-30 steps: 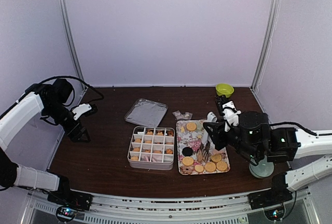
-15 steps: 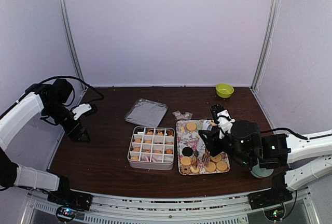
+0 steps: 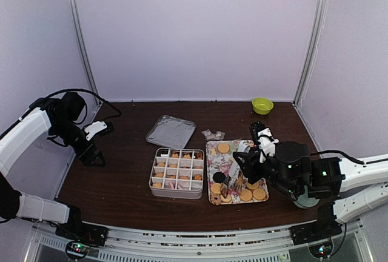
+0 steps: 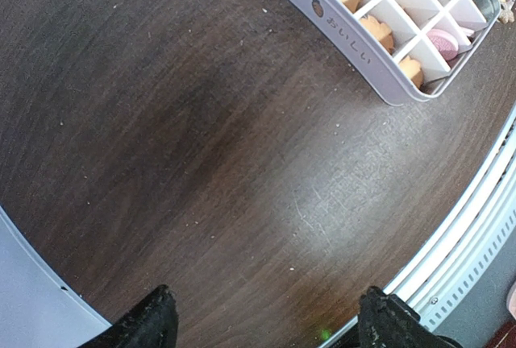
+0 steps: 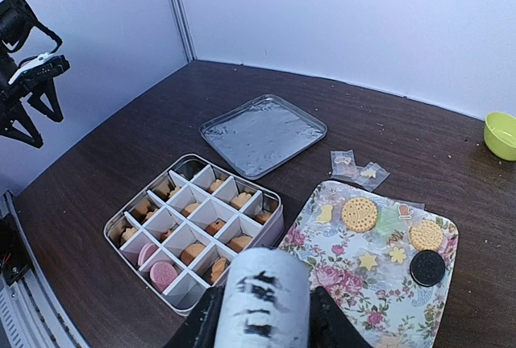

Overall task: Pack the cookies
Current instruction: Adjust the fake cookies on the plate.

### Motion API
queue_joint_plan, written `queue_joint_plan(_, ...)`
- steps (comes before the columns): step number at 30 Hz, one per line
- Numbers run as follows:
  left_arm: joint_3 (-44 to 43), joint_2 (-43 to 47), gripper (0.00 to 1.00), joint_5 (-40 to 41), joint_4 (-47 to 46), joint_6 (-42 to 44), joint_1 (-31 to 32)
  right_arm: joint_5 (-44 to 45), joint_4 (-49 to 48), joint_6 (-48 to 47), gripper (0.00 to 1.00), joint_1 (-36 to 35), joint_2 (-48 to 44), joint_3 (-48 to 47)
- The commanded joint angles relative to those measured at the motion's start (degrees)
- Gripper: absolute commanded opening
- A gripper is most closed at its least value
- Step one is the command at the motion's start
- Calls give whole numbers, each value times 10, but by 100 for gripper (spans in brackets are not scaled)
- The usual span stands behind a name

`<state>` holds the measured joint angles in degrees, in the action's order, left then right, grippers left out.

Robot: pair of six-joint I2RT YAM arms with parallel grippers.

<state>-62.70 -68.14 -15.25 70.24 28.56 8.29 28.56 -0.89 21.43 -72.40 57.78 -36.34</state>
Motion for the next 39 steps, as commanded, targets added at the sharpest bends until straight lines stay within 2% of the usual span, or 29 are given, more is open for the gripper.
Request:
queue_joint_plan(1, -10, 6, 80, -5, -11, -4, -4, 6, -5, 11, 34, -5, -4, -6)
queue_joint_plan(19, -9, 9, 80, -4, -9, -4, -4, 24, -1, 20, 32, -5, 34, 27)
queue_joint_plan(31, -21, 4, 80, -7, -6, -6, -4, 36, 10, 19, 1, -5, 0, 16)
queue_joint_plan(39, -23, 1, 80, -6, -6, -6, -4, 31, 2, 16, 0, -5, -38, -1)
